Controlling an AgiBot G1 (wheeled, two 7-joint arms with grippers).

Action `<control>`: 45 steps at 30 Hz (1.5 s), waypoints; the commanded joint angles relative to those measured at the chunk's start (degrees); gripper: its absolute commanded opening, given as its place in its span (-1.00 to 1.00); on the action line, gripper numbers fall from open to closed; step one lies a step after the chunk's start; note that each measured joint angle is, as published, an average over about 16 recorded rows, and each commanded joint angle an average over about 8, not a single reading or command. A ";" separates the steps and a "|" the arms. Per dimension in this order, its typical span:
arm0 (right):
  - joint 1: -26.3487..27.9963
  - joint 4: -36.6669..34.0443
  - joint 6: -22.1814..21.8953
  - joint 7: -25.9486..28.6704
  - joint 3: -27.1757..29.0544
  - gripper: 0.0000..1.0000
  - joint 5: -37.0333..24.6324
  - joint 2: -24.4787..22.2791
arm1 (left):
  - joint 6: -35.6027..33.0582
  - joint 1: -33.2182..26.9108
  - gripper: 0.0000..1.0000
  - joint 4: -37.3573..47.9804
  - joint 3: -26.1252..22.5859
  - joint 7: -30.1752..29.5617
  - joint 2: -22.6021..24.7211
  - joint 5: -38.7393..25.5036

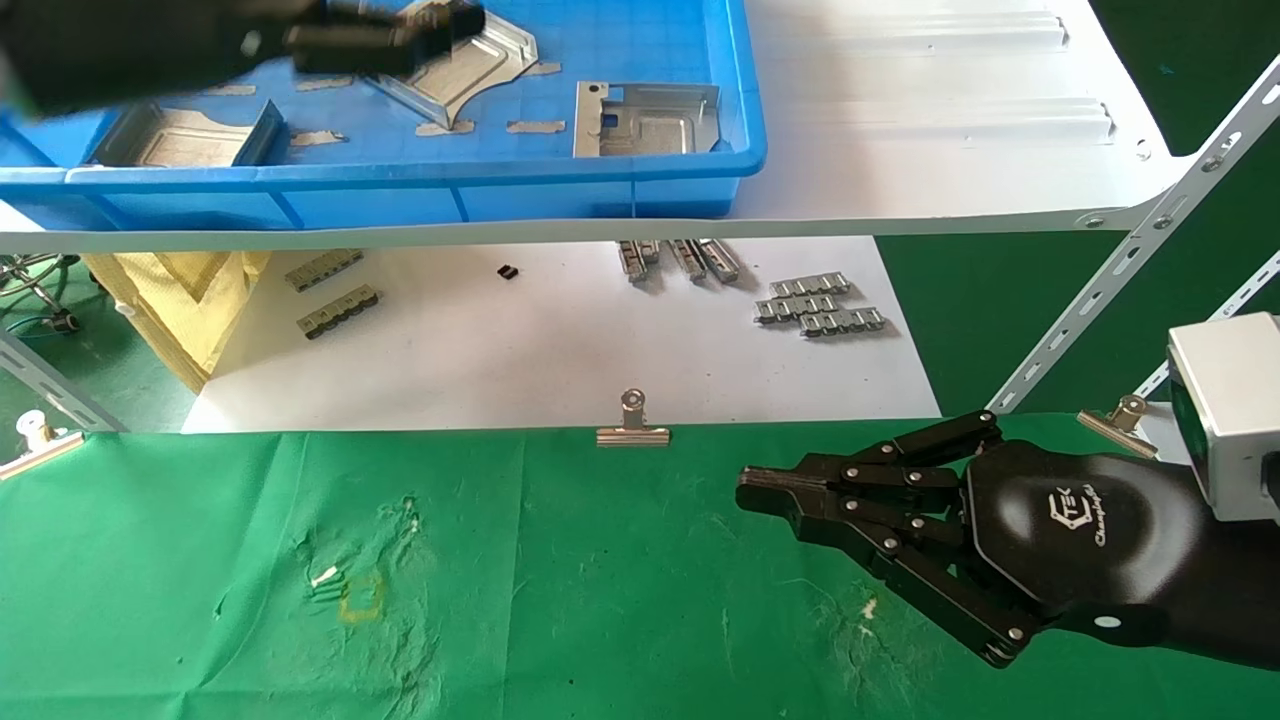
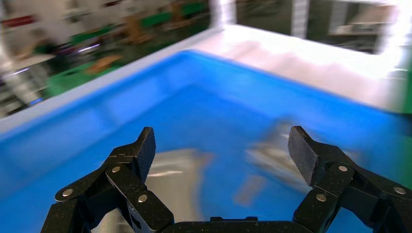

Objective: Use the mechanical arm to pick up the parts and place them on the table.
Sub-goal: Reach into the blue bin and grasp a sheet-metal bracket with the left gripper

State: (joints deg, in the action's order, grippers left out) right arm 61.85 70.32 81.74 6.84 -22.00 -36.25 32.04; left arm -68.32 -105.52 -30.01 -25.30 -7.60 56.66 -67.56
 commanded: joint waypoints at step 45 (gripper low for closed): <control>0.00 0.00 0.00 0.00 0.00 -1.00 0.00 0.00 | 17.95 -14.65 -1.00 29.95 -7.61 3.77 13.69 -14.16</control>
State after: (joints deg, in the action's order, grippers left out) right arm 61.85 70.32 81.74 6.83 -22.00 -36.25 32.04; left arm -50.22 -120.28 -0.12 -32.89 -3.79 70.33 -81.69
